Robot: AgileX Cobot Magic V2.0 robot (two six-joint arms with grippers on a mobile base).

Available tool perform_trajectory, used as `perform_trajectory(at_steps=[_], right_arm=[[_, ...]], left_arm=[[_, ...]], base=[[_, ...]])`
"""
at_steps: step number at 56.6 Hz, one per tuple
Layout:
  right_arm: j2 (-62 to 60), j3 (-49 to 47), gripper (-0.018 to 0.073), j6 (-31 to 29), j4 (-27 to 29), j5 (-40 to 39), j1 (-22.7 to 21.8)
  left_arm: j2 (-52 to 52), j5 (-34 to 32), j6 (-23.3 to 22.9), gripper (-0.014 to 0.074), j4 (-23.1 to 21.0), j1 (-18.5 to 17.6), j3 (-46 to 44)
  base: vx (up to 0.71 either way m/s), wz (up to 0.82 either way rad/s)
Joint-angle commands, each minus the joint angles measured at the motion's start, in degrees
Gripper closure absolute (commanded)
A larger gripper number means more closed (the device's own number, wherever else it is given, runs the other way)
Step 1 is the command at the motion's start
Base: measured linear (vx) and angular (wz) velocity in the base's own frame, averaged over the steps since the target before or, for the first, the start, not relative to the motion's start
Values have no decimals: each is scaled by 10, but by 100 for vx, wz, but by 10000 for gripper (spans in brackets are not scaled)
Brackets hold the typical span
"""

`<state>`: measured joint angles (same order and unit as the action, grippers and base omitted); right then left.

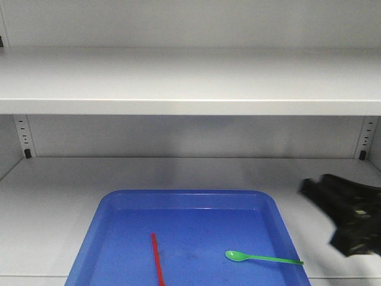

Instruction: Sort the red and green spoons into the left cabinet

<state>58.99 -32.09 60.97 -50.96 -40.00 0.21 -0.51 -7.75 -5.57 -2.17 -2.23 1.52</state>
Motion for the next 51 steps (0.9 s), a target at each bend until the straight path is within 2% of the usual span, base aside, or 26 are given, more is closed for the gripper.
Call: perform_trajectory(at_steps=[1,6,11,15,19,26,30,36,42,51], right_arm=[[-83,35,364,-38,158,37,-1],[-164,81,469,-100,236,94,-1],[-246,120,573,-193,260,150,-1],[-298,142,572,-265,268,188,-1],[-349,161,571,-335,301,226,-1],[-424,184,568,-460,436,333,-2],[-460,191,566,-562,500,400,-2],[-501,207,565,-670,506,469,-1],[-541,243,565,-712,503,462,-1],[-608,319,565,-692,496,381,-1]], left_arm=[[-12,-47,-4,603,-4,0,-1],[-12,-47,-4,603,-4,0,-1],[-12,-47,-4,603,-4,0,-1],[-12,-47,-4,603,-4,0,-1],[-12,-47,-4,603,-4,0,-1],[-12,-47,-4,603,-4,0,-1],[-12,-47,-4,603,-4,0,-1],[-12,-47,-4,603,-4,0,-1],[-12,-47,-4,603,-4,0,-1],[-12,-47,-4,603,-4,0,-1]], base=[[0,0],[0,0],[0,0],[0,0],[0,0],[0,0],[0,0],[0,0],[0,0],[0,0]])
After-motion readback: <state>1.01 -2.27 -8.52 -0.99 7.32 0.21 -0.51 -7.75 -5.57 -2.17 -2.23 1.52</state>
